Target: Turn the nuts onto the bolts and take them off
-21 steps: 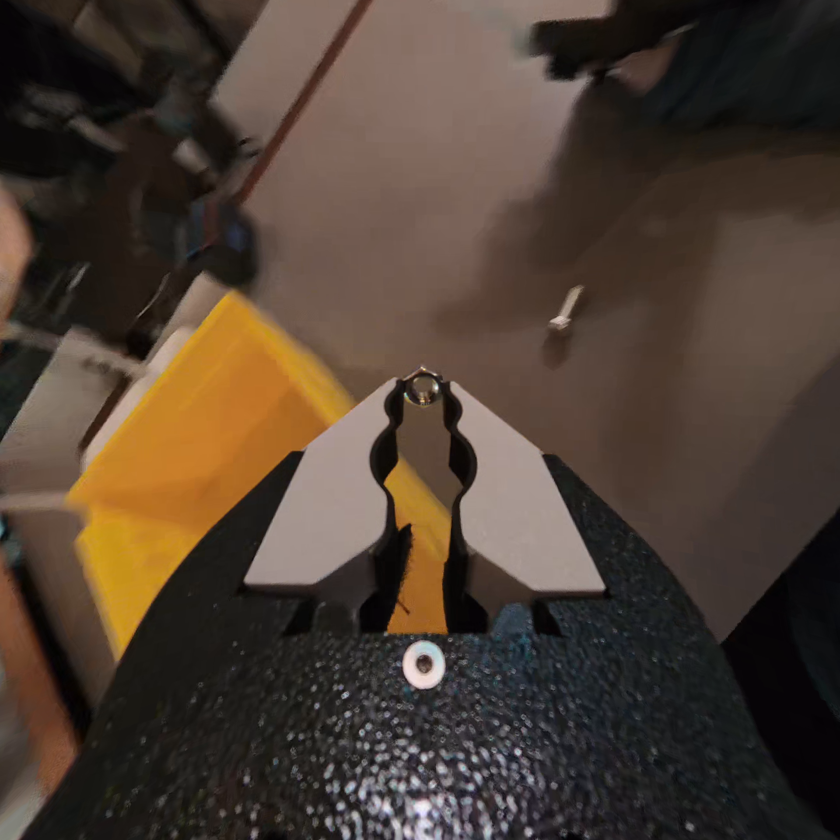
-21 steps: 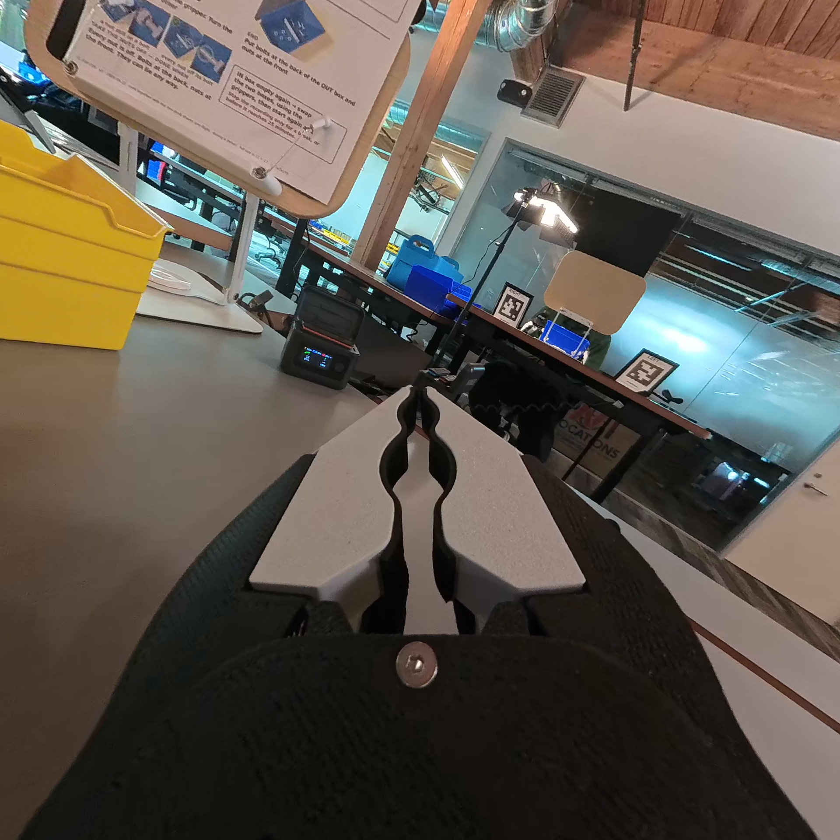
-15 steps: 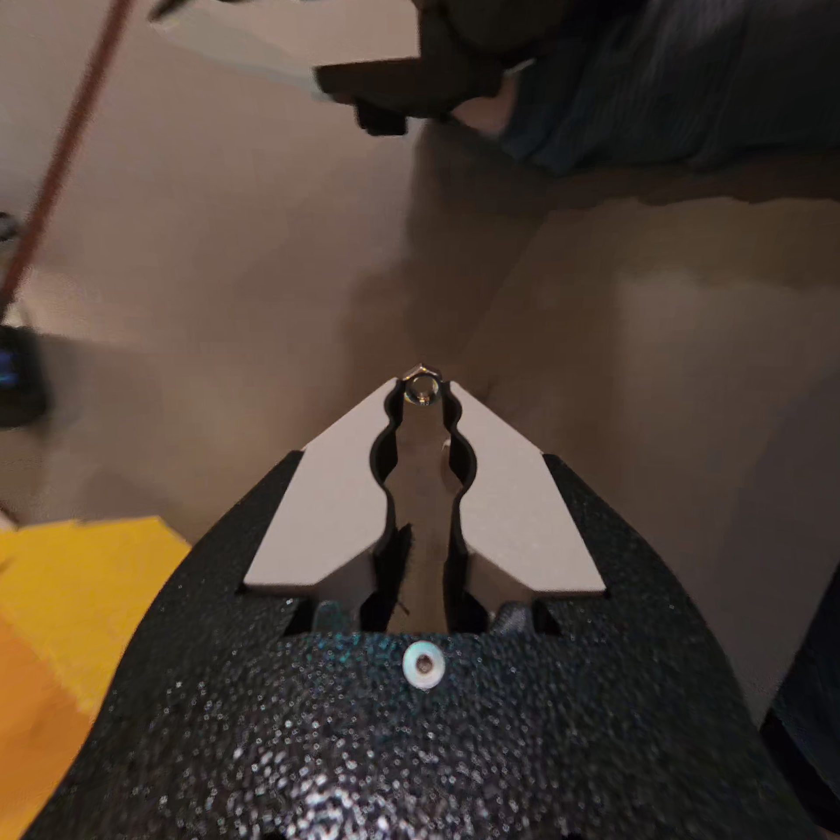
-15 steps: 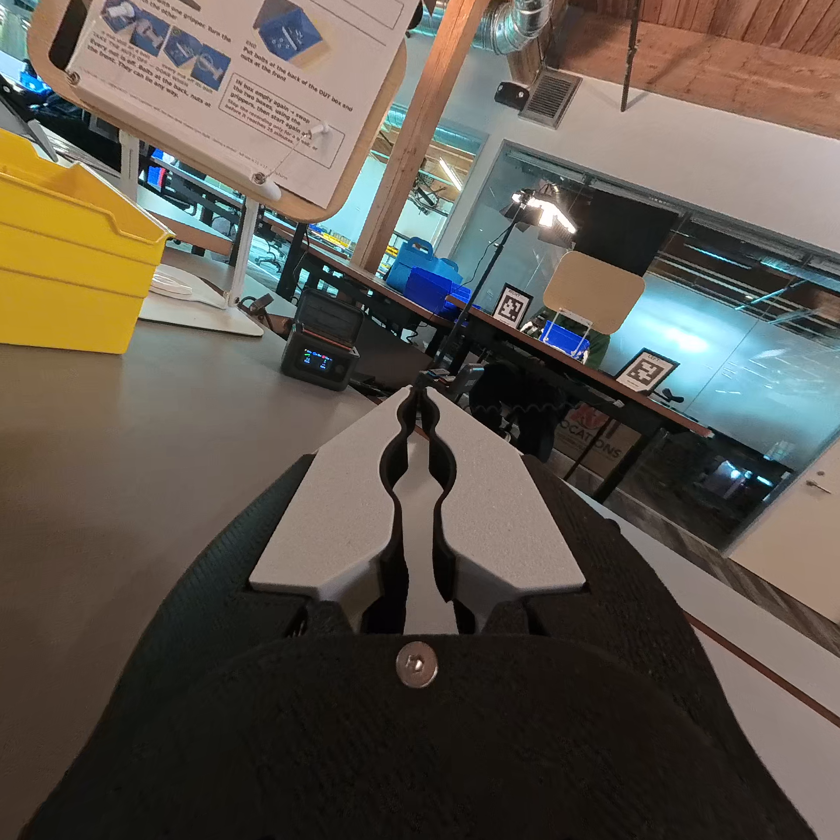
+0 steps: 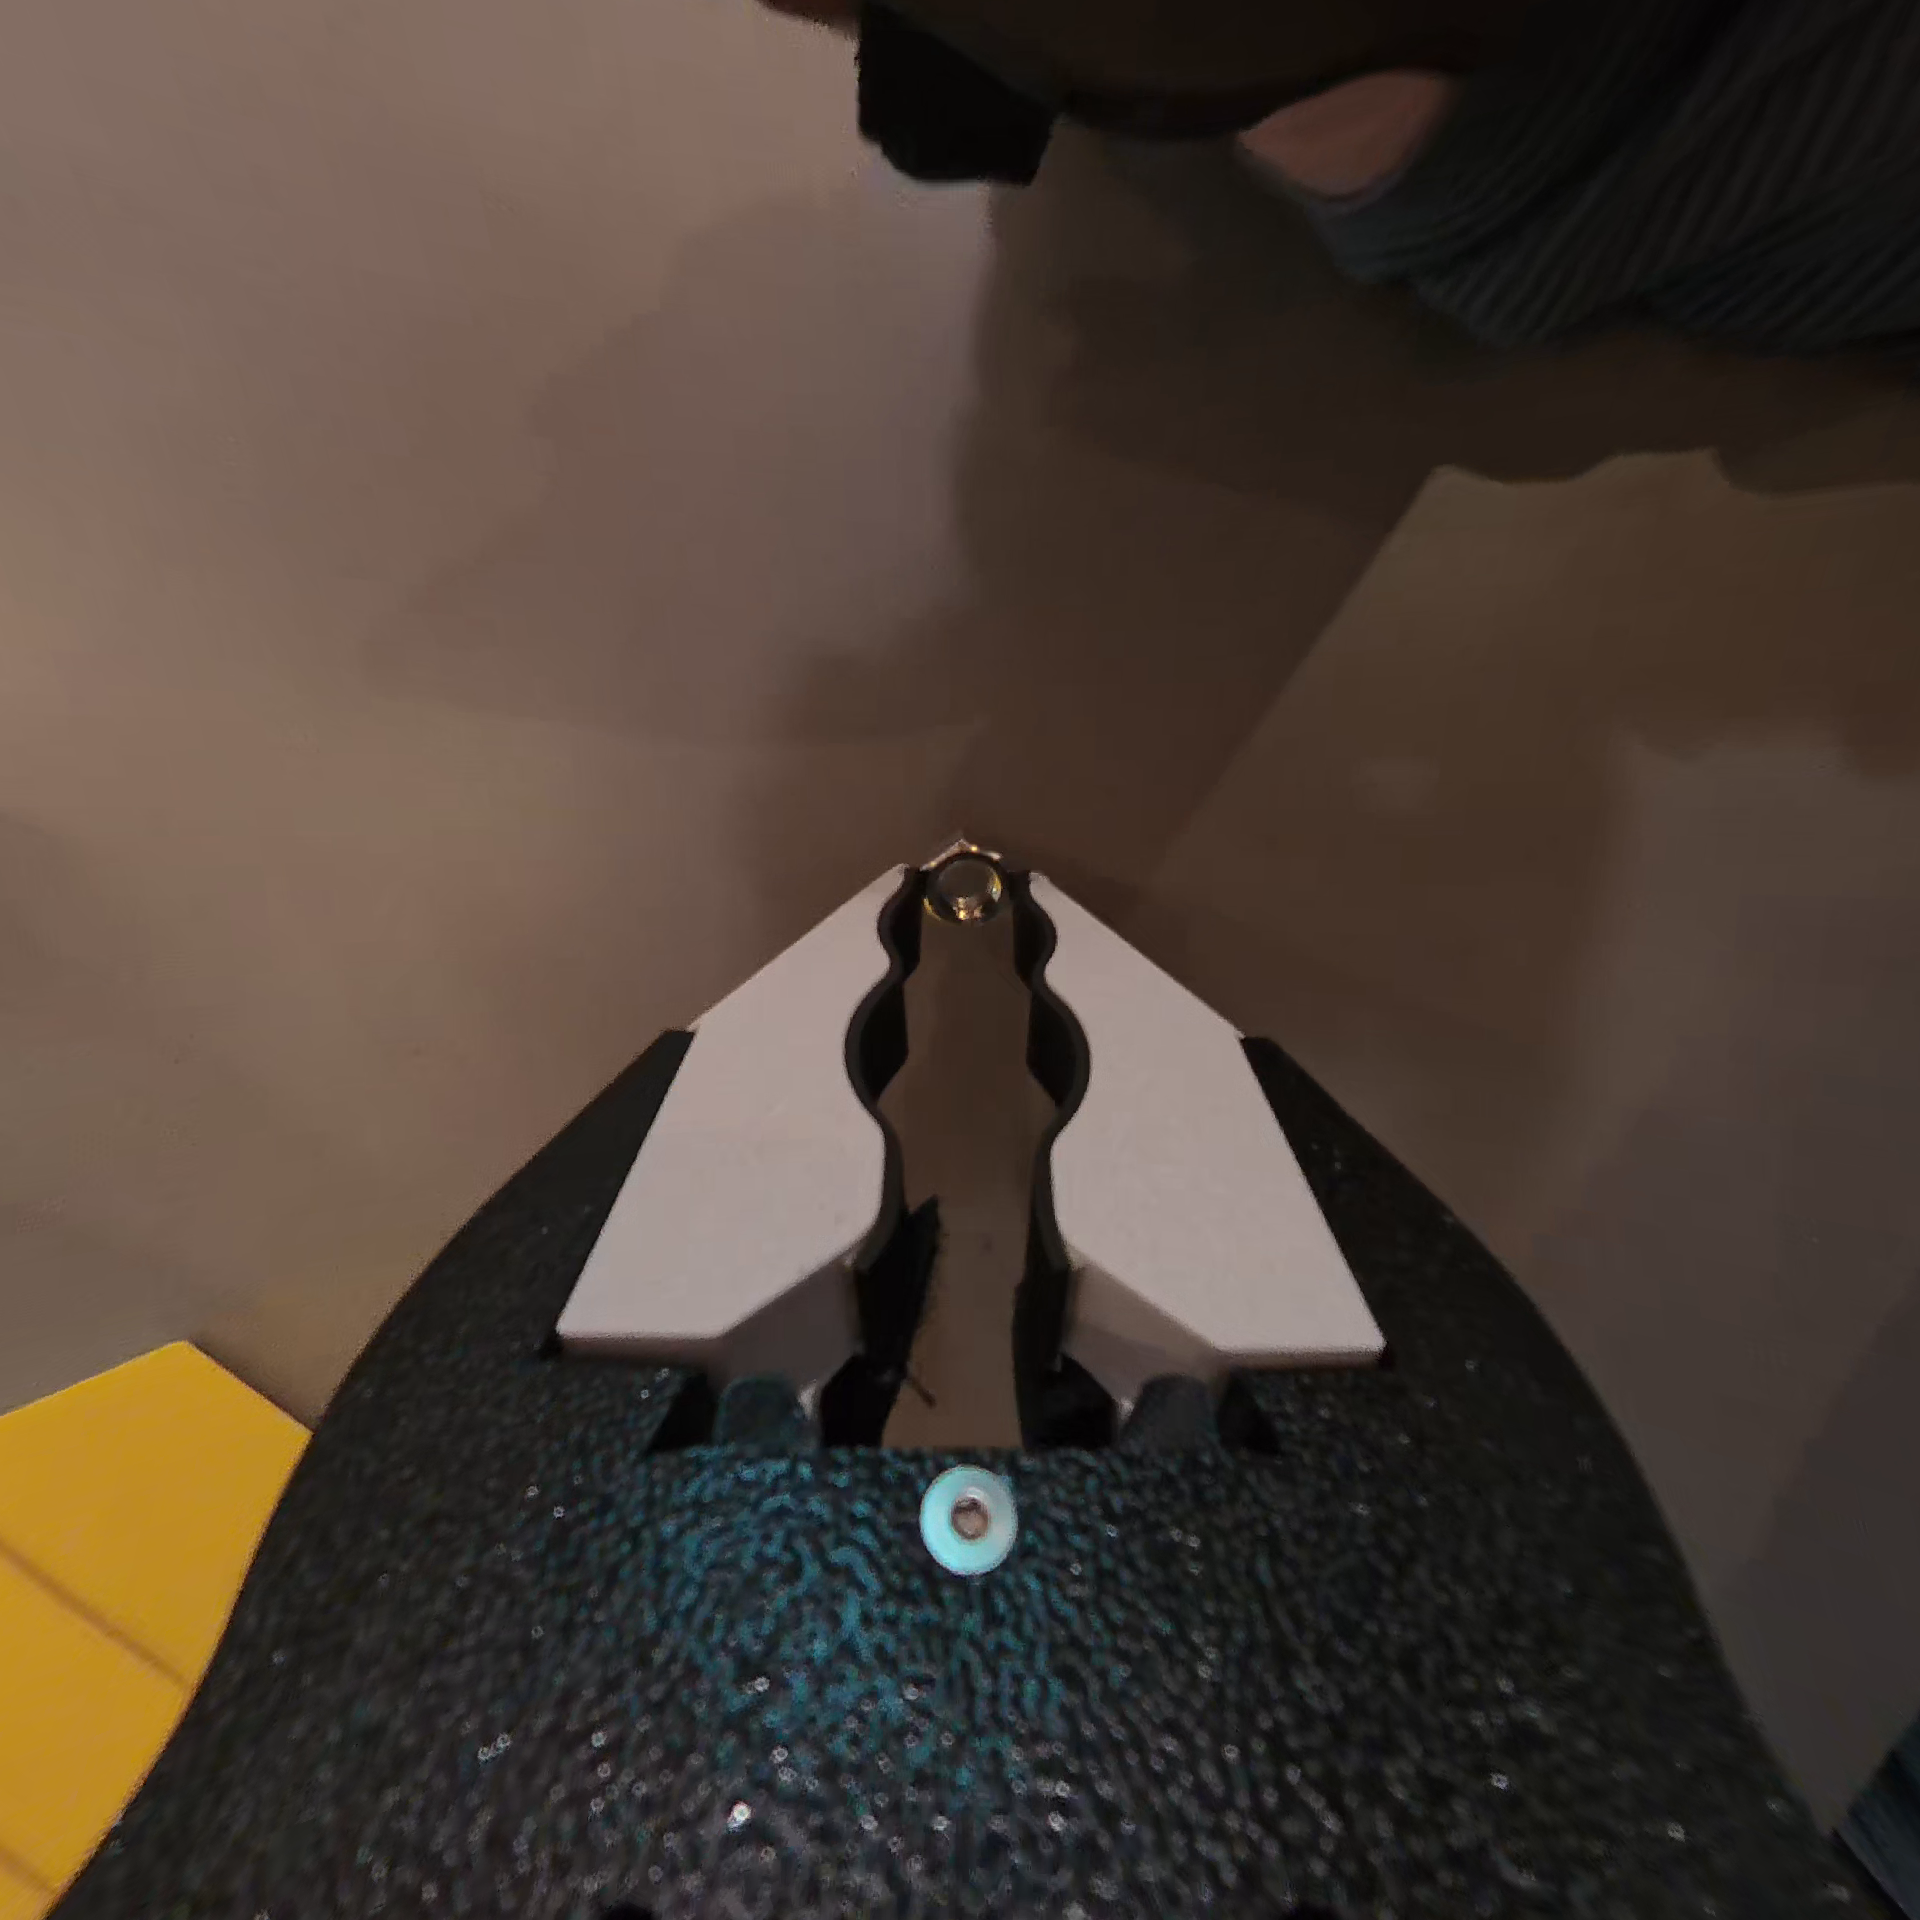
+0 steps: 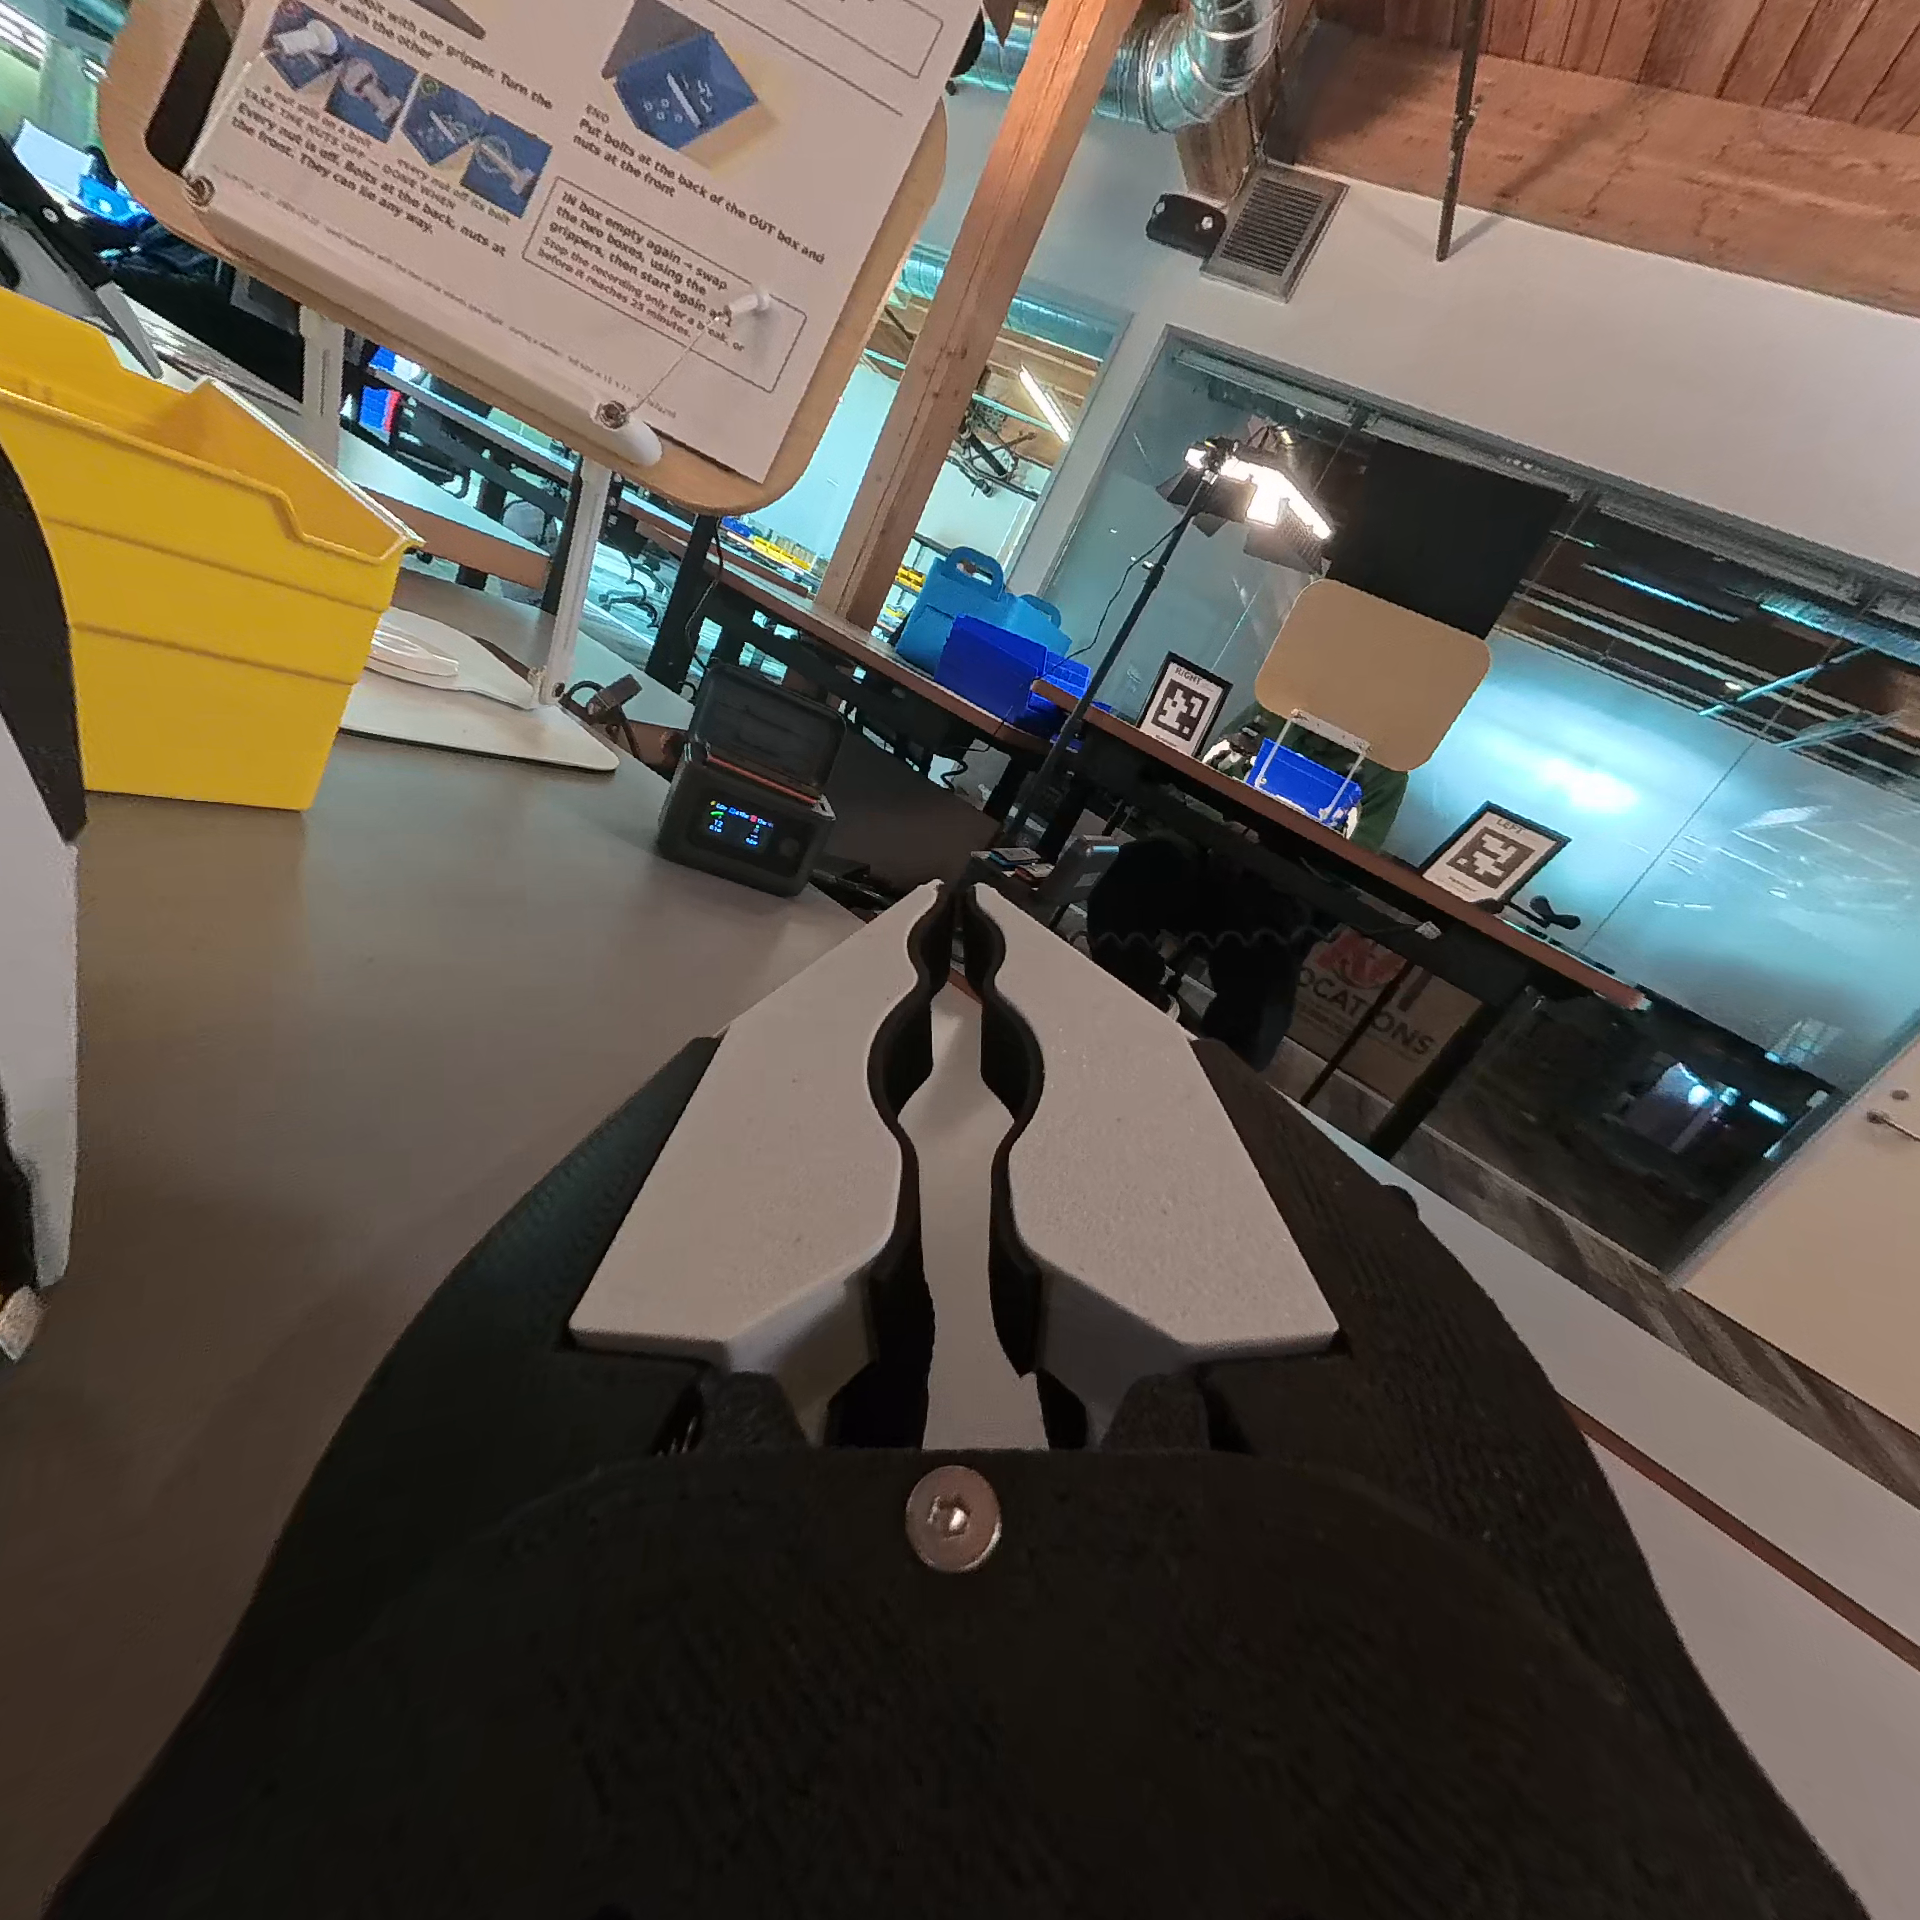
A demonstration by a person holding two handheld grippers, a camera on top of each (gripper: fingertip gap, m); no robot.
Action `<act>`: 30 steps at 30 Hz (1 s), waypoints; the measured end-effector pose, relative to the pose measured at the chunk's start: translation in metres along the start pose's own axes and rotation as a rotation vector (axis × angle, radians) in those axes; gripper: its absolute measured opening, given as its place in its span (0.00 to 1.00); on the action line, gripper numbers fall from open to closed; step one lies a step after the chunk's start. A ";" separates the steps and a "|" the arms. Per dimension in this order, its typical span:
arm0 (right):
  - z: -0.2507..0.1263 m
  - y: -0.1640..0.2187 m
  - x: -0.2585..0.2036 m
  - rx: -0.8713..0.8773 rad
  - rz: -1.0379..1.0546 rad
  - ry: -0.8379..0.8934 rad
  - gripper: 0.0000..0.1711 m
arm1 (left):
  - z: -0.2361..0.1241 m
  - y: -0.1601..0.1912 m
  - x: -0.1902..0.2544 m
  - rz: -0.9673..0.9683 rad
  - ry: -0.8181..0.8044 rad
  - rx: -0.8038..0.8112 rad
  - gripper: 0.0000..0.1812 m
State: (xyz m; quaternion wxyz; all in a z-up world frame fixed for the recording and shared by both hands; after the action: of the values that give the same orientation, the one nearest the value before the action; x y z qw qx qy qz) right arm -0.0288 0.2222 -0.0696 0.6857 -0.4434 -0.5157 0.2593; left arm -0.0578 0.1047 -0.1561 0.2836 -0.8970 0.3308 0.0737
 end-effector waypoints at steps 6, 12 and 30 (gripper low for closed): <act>0.000 0.000 -0.001 -0.003 -0.006 -0.003 0.00 | 0.003 0.002 0.000 -0.027 0.020 -0.009 0.08; 0.000 0.000 -0.001 -0.002 -0.004 -0.002 0.00 | -0.014 -0.002 -0.007 -0.181 0.046 0.083 0.21; 0.001 0.000 -0.002 -0.005 -0.010 -0.007 0.00 | -0.034 0.062 0.025 -0.035 0.070 -0.044 0.20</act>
State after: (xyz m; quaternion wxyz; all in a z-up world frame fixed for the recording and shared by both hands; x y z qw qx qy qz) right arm -0.0298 0.2211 -0.0707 0.6841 -0.4418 -0.5209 0.2561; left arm -0.0799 0.0329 -0.1643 0.2535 -0.9106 0.3233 0.0445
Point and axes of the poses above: each gripper's, where its closed fingertips meet, z out along the fingers, y out of its underside, x = y × z across the jaws, the point moved 2 cm from there along -z, back along the fingers, and after that the axes turned 14 degrees about -y, right-handed, at the moved point
